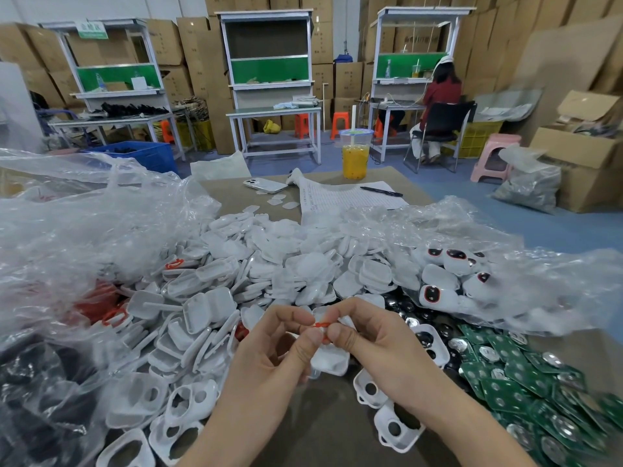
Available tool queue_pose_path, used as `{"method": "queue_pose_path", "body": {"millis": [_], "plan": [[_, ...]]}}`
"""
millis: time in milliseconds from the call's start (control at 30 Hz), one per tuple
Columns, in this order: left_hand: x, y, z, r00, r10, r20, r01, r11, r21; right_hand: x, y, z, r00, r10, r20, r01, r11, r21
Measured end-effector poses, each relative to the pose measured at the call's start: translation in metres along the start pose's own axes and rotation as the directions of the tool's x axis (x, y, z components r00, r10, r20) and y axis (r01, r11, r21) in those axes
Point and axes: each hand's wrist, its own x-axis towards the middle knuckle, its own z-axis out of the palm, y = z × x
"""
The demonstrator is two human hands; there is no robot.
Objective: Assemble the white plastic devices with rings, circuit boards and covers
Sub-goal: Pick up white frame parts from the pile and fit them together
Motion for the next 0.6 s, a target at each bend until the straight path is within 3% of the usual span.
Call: {"method": "queue_pose_path", "body": {"millis": [433,600], "plan": [[-0.002,0.0048,0.001,1.0,-0.002,-0.007,0.003,0.998,0.056,0.0012,-0.0004,0.002,0.999,-0.012,-0.034,0.012,1.0,-0.007],[-0.0032,-0.0008,-0.0011,0.999,-0.031,-0.027,0.035,0.985,0.167,0.0001,-0.0029,0.0034,0.998,-0.019,-0.065,0.018,1.0,-0.018]]}}
